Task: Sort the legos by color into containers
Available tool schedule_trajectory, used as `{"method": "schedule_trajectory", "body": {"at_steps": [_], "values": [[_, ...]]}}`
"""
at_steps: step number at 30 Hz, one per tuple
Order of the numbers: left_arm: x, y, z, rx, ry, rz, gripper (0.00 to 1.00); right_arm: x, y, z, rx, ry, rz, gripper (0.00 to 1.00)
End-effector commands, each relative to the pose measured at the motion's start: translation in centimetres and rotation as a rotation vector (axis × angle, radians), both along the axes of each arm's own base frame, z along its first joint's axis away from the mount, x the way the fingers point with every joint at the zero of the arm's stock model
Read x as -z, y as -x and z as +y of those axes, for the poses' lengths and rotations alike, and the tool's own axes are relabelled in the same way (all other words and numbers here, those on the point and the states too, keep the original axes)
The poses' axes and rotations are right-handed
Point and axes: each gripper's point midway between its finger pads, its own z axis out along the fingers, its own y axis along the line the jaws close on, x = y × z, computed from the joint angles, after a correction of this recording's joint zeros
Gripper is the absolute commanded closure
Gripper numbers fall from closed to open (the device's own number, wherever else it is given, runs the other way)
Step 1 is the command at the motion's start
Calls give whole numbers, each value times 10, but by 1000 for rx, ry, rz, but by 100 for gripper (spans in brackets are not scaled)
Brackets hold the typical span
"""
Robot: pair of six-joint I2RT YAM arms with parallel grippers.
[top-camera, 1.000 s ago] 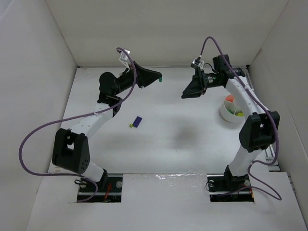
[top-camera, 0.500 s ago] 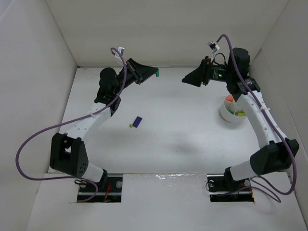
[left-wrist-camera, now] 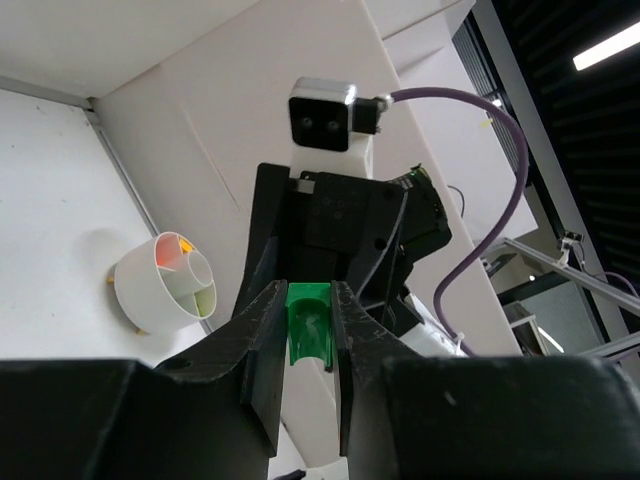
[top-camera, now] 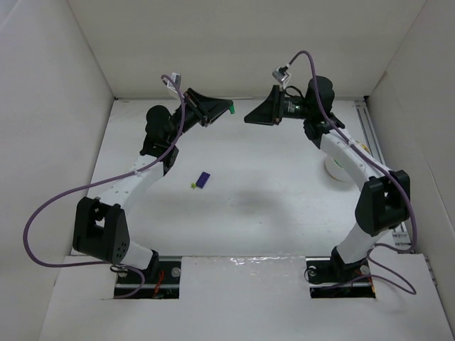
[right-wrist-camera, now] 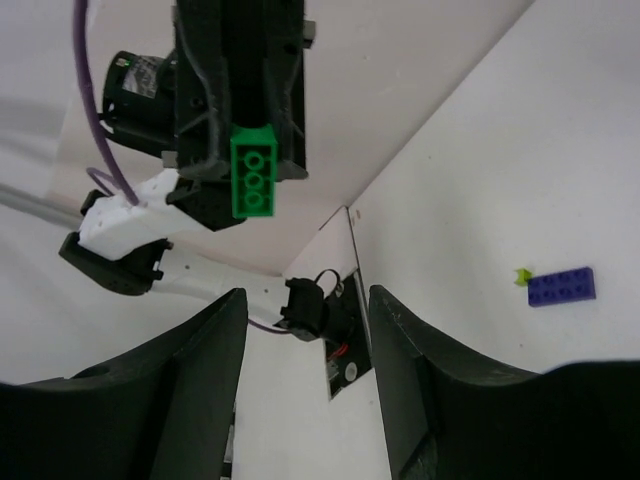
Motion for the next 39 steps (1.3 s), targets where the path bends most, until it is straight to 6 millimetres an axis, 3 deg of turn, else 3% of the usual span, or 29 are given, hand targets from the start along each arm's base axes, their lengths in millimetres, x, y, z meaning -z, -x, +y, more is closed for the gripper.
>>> {"method": "schedule_trajectory", "body": {"at_steps": [1, 11, 19, 26, 34, 39], "values": [[-30, 13, 6, 0, 67, -78, 100, -56, 12, 12, -60, -85, -160, 43], [-27, 9, 6, -6, 73, -61, 100, -57, 20, 28, -112, -103, -154, 45], [-27, 8, 4, 2, 70, -62, 100, -53, 11, 32, -112, -101, -148, 44], [-27, 8, 4, 2, 70, -62, 100, -68, 9, 36, -113, -119, -192, 44], [-27, 8, 4, 0, 64, -69, 100, -68, 16, 46, -141, -125, -201, 44], [-32, 8, 4, 0, 68, -79, 100, -66, 18, 50, -151, -127, -191, 49]]}}
